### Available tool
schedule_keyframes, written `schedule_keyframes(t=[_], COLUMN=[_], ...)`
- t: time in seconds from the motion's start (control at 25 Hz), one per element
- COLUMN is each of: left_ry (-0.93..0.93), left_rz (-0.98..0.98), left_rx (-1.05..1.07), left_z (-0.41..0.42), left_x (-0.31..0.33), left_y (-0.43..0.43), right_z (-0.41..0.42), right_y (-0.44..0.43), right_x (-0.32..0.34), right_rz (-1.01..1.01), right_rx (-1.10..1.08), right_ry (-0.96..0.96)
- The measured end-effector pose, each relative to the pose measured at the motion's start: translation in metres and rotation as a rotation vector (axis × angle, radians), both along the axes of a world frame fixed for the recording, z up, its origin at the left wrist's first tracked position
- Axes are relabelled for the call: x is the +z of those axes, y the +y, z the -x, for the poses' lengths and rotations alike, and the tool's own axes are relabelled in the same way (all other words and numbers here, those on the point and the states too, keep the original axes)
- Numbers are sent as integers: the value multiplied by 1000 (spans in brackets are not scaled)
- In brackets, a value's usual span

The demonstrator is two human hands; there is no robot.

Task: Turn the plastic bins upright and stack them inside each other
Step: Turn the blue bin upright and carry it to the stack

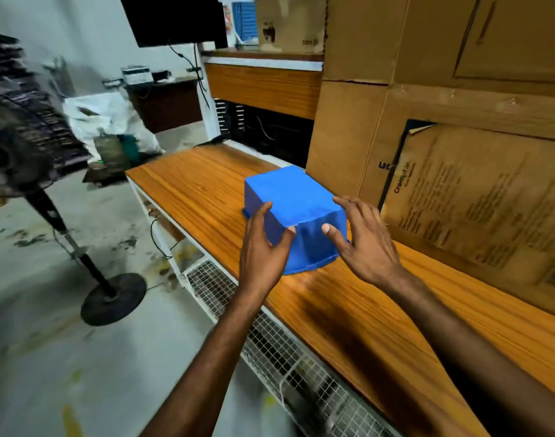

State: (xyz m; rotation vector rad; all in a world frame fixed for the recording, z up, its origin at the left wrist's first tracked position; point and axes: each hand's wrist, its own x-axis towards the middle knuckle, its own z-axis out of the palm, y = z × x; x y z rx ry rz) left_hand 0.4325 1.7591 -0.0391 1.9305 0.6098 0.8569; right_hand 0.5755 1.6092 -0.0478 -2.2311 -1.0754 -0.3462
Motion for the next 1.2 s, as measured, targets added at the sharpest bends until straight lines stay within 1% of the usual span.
schedule_keyframes(t=[0.08, 0.16, 0.36, 0.4, 0.48, 0.56, 0.64, 0.76, 0.88, 0.96, 1.04, 1.12, 1.2], left_ry=[25, 96, 248, 272, 320, 338, 294, 197, 29, -97, -249, -315, -268], left_rz=[164, 286, 392, 414, 447, 405, 345, 292, 358, 367, 393, 397, 340], left_rx=[-38, -84, -125, -121, -137, -167, -157, -122, -177, -210, -206, -204, -240], left_z=[-28, -58, -115, -119, -125, -123, -119, -112, -92, -72, -57, -56, -60], left_x=[-16, -27, -49, -54, -61, -65, -57, -30, 10, 27, 35, 41, 49], left_y=[44, 85, 124, 125, 128, 128, 131, 148, 156, 148, 142, 143, 145], right_z=[-24, -46, -98, -105, -112, -116, -120, -79, -48, -31, -15, -6, 1], right_y=[36, 73, 116, 119, 122, 122, 120, 123, 121, 115, 109, 105, 101], right_x=[-8, -11, -29, -35, -42, -50, -63, -27, 11, 35, 52, 58, 58], right_rz=[59, 114, 251, 220, 75, -96, -220, -411, -686, -838, -925, -910, -851], right_rx=[-91, -195, -389, -416, -450, -473, -442, -444, -318, -250, -207, -177, -191], right_ry=[70, 169, 430, 480, 594, 693, 756, 836, 1003, 1015, 986, 904, 805])
